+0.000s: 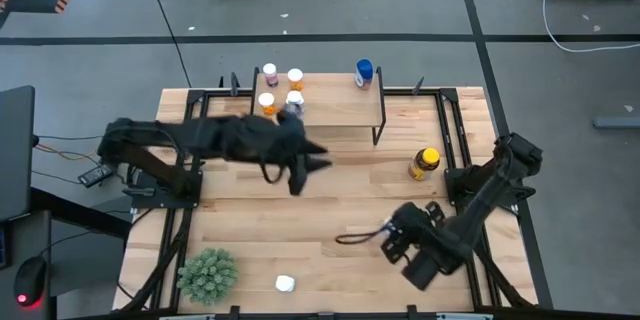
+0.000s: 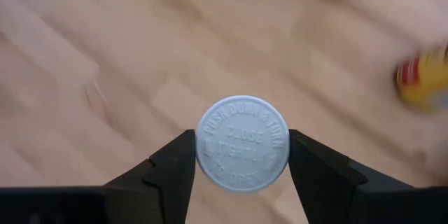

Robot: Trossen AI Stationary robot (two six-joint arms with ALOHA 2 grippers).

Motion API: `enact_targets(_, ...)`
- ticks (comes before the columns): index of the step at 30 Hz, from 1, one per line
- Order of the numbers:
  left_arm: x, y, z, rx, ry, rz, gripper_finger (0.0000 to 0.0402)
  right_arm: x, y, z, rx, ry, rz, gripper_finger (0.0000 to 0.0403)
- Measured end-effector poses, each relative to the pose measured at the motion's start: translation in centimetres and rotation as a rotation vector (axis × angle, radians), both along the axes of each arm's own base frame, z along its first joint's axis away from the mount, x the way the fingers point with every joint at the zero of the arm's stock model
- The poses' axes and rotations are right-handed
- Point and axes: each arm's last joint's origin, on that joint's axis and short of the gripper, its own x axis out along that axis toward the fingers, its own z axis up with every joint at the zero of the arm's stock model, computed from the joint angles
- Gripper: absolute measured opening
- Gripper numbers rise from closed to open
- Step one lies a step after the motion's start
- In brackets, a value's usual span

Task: Pick and place medicine bottles onto shelf by color
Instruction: Put the top white medicine bottle on the shelf

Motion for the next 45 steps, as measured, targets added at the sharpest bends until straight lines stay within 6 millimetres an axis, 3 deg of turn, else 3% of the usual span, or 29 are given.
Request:
enact_targets(5,-2.4,3.2,1.6,0.073,-0.011,-0.001,0.0167,3.8,-3.7,2.8,-0.046,-0.011,0.018,0.0215)
enact_targets(11,-4.3,6.5,2.2,0.106,0.016,-0.018,0.0167,7.7,-10.0,6.5,-0.116,-0.017,0.028,0.0215)
enact_targets(17,-5.9,9.0,3.2,0.169,-0.029,-0.018,0.0166,10.0,-17.3,10.6,-0.190,-0.061,0.039,0.0216)
enact_targets(21,-6.9,10.4,3.6,0.177,-0.050,-0.043,0.0162,10.8,-21.8,12.2,-0.222,-0.089,0.066,0.0216)
enact_targets(27,-7.7,12.7,3.1,0.188,-0.009,-0.065,0.0161,11.0,-27.3,12.7,-0.238,-0.085,0.148,0.0216)
enact_targets(33,-8.8,14.9,2.9,0.189,0.013,-0.057,0.0162,10.6,-31.1,13.1,-0.256,-0.096,0.212,0.0216)
enact_targets(38,-9.9,16.6,2.9,0.192,0.010,-0.031,0.0159,11.0,-33.1,13.0,-0.259,-0.142,0.246,0.0216)
enact_targets(45,-11.0,18.3,2.8,0.180,0.018,0.023,0.0149,12.9,-34.6,10.6,-0.237,-0.088,0.303,0.0216)
